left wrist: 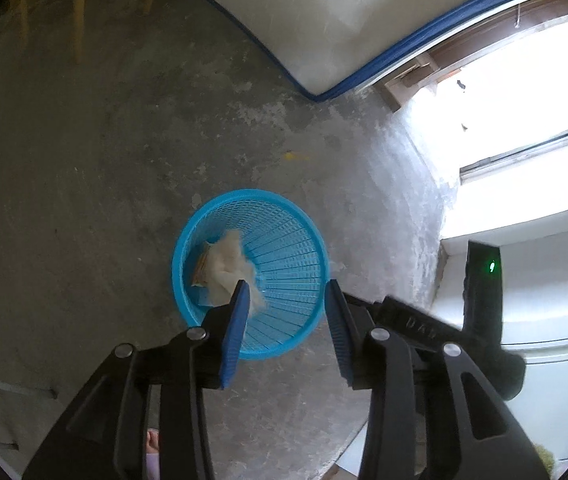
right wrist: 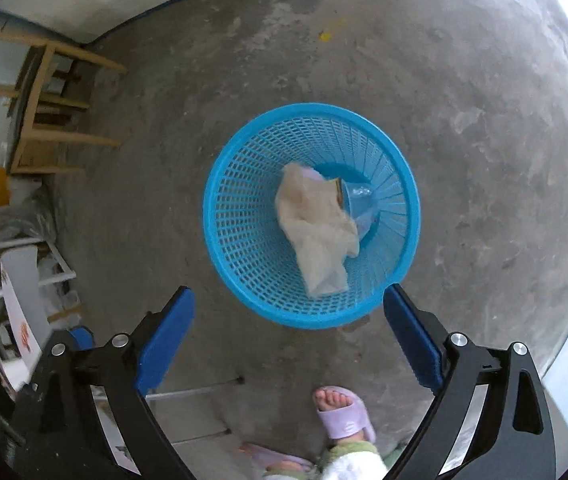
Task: Collect trash
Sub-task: 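Move both tools back over the trash on the table, then grasp the white cloth with the right gripper while the left gripper grasps the red snack bag, then carry the cloth and red bag to the wastebasket and open both grippers, then move both tools back over the table, then grasp the white cable box with the left gripper while the right gripper grasps the milk bottle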
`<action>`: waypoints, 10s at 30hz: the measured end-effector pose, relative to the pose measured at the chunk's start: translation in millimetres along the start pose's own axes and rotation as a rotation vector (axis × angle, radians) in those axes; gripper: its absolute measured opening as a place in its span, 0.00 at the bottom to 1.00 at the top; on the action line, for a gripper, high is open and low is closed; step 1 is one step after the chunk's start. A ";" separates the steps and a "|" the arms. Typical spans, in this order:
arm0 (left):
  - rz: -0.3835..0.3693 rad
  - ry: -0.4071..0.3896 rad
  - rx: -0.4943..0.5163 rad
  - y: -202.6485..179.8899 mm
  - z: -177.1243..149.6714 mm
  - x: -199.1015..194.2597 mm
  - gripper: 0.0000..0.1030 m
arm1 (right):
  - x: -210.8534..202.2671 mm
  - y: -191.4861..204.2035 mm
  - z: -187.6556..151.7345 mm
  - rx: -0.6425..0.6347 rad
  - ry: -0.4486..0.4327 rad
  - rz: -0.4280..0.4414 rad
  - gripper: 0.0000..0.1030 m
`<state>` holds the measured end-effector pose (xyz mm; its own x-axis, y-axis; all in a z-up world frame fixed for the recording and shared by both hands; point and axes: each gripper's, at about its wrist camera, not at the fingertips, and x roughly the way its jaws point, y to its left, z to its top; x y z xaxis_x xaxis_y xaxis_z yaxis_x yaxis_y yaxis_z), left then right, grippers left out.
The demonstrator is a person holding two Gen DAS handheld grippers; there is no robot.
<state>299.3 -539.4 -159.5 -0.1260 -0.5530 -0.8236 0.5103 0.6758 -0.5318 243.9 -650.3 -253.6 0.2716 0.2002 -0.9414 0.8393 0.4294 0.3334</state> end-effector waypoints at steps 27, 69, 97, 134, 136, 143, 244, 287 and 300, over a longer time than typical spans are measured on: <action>0.130 -0.359 -0.236 150.5 -131.3 -364.0 0.58 | -110.5 252.0 -213.0 -0.432 -0.025 0.258 0.83; 0.464 -0.184 -0.624 363.4 -281.0 -451.6 0.48 | 67.3 565.5 -453.1 -1.129 0.379 -0.076 0.73; 0.416 -0.226 -0.642 369.0 -293.3 -466.2 0.02 | 67.3 551.5 -416.9 -1.020 0.378 -0.079 0.03; 0.325 -0.475 -0.560 310.1 -260.4 -537.9 0.00 | -42.2 501.1 -359.7 -0.814 0.275 0.198 0.02; 0.331 -0.462 -0.537 300.6 -250.1 -531.5 0.00 | -51.5 491.0 -347.5 -0.798 0.258 0.198 0.02; 0.395 -0.399 -0.432 258.9 -207.1 -498.0 0.00 | -74.5 451.5 -308.9 -0.758 0.205 0.172 0.02; 0.686 -0.552 -0.038 200.9 -338.9 -476.0 0.94 | -117.3 412.7 -447.9 -1.832 -0.268 0.262 0.93; 0.239 0.148 0.837 309.9 -176.1 -316.1 0.94 | -86.2 392.5 -586.8 -1.950 0.049 0.405 0.92; 0.253 0.142 0.848 307.7 -167.5 -300.8 0.94 | -25.9 419.6 -657.5 -2.107 0.168 0.229 0.70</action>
<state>351.7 -83.4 -108.4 0.0001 -0.3326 -0.9431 0.9871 0.1510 -0.0531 279.3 103.8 -55.5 0.1319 0.3851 -0.9134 -0.8822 0.4657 0.0690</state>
